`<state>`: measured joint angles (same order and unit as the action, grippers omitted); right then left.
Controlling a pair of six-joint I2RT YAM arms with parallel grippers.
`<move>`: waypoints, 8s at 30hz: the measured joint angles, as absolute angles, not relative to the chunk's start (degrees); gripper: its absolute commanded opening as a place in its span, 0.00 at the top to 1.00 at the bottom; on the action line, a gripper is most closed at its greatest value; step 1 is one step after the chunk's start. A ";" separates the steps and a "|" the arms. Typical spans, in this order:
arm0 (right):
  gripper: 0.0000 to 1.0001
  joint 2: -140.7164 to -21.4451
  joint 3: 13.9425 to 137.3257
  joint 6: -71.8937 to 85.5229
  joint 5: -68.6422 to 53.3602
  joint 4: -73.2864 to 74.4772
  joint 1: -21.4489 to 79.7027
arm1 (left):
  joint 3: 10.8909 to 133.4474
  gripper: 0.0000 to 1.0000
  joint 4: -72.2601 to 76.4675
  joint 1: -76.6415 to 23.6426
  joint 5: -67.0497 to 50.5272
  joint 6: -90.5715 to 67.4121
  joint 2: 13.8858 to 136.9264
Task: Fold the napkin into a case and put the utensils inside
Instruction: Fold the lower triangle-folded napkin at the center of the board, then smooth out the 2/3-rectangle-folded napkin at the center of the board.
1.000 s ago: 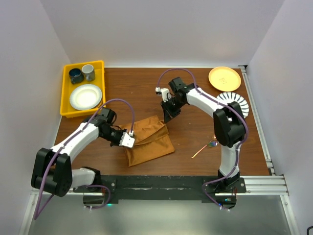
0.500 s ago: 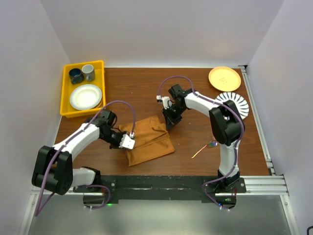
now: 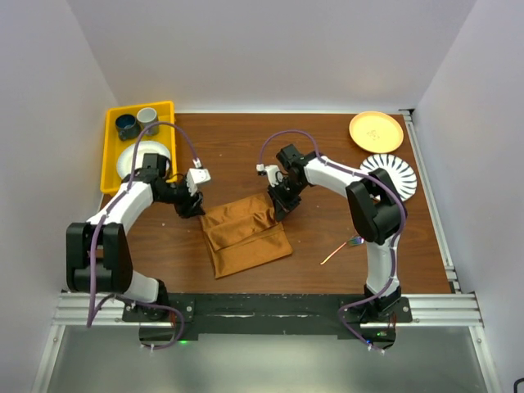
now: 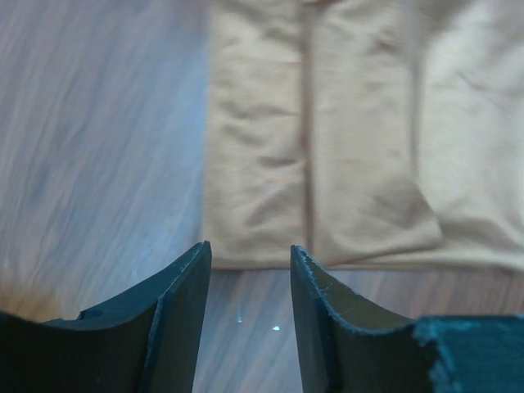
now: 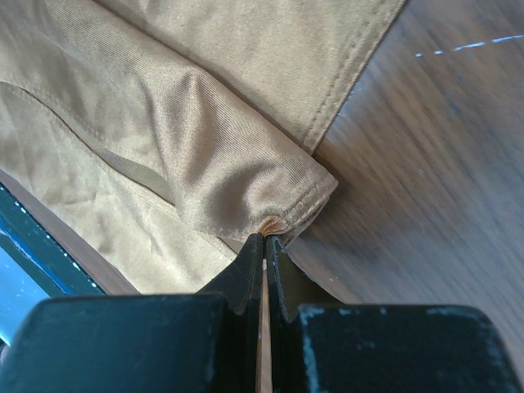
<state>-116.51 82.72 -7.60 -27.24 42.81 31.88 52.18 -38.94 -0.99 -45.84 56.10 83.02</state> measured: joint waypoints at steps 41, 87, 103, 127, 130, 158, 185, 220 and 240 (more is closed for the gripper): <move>0.91 -116.51 82.24 -8.60 -26.57 43.31 32.25 | 48.56 1.00 -35.83 -9.32 -48.31 46.52 81.87; 0.52 -114.15 87.07 -4.05 -34.48 43.51 37.36 | 36.23 1.00 -38.68 -21.34 -41.25 67.40 72.16; 0.57 -119.15 83.85 -4.10 -32.40 41.12 37.93 | 41.32 0.51 -39.92 -11.60 -45.54 55.94 65.65; 0.57 -118.69 83.11 -4.10 -32.42 40.29 37.91 | 45.74 0.58 -49.52 -5.23 -43.53 68.42 77.71; 0.57 -118.69 83.11 -4.10 -32.42 40.29 37.91 | 45.41 0.58 -50.24 -5.26 -43.46 73.30 78.26; 0.57 -118.69 83.11 -4.08 -32.40 40.29 37.91 | 41.12 0.86 -47.59 -18.74 -42.52 78.74 72.40; 0.58 -116.64 80.23 -2.79 -30.87 40.38 34.81 | 43.44 0.74 -39.88 -26.35 -35.20 77.38 86.04; 0.82 -124.75 86.24 32.53 -40.01 8.91 43.79 | 45.21 0.72 -36.73 -25.19 -27.88 89.34 86.11; 0.83 -128.84 84.82 37.10 -38.79 3.77 44.47 | 44.01 0.54 -38.39 -25.17 -25.32 87.55 77.58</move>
